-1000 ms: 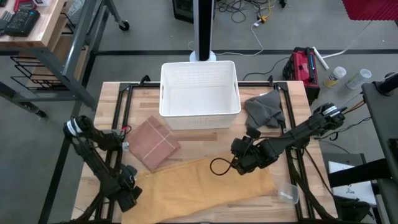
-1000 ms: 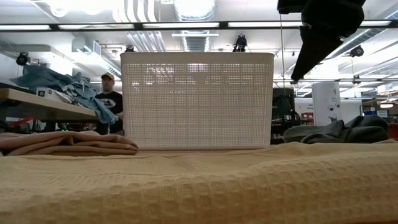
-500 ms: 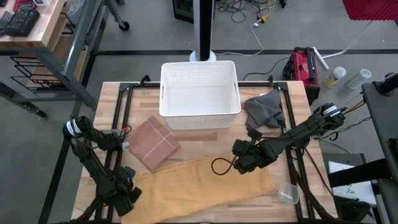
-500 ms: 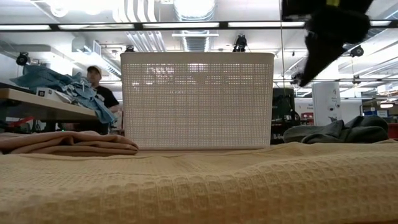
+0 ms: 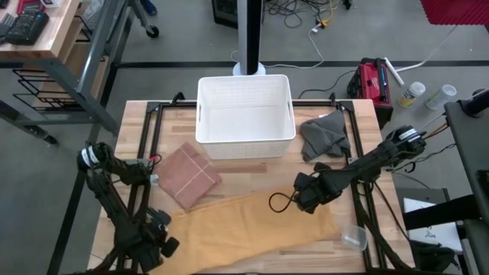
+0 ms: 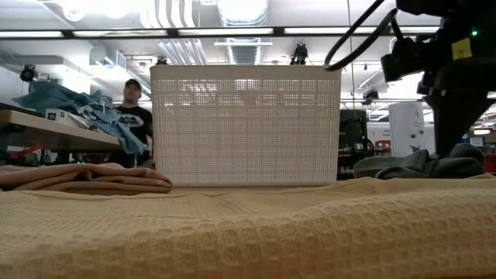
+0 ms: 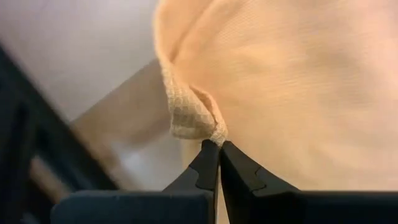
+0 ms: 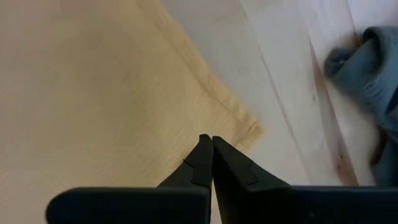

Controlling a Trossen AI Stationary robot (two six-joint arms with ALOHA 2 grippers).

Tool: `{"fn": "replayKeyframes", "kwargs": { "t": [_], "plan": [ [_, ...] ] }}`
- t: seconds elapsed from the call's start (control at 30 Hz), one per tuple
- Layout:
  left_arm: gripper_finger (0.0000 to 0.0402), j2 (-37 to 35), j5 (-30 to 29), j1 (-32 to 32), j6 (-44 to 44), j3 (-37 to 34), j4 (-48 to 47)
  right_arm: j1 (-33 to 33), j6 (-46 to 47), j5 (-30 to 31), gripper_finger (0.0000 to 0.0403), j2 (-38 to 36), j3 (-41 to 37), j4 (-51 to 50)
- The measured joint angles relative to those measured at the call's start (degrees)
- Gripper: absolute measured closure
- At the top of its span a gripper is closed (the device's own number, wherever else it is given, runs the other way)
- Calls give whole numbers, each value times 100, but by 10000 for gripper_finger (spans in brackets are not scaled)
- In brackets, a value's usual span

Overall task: Fold towel
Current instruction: Fold the yellow towel

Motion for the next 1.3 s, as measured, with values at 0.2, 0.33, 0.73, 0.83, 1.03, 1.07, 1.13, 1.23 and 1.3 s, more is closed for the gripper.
{"fn": "replayKeyframes", "kwargs": {
  "t": [0.2,0.33,0.73,0.83,1.03,1.07,1.13,1.23,1.3],
  "plan": [
    [401,265,-551,-1,367,570,-108,0,-39,25,399,-12,-4,8],
    [401,496,-430,-13,309,890,-731,0,-41,55,400,-5,-4,8],
    [396,589,-126,-13,-172,1346,-1750,-2,0,417,363,-5,-4,96],
    [396,594,-98,-13,-90,1231,-1784,0,76,494,351,-5,-4,162],
    [398,602,-100,-18,281,1010,-1345,-141,119,226,324,-5,-55,185],
    [398,605,-99,-28,311,1010,-1268,-205,130,177,319,-5,-73,200],
    [400,605,-100,-59,323,1010,-1099,-299,235,143,311,-5,-141,226],
    [400,604,-100,-129,252,1010,-961,-474,293,-158,300,-3,-329,426],
    [400,603,-124,-178,178,1010,-961,-576,266,-364,293,-3,-499,594]
  ]
}}
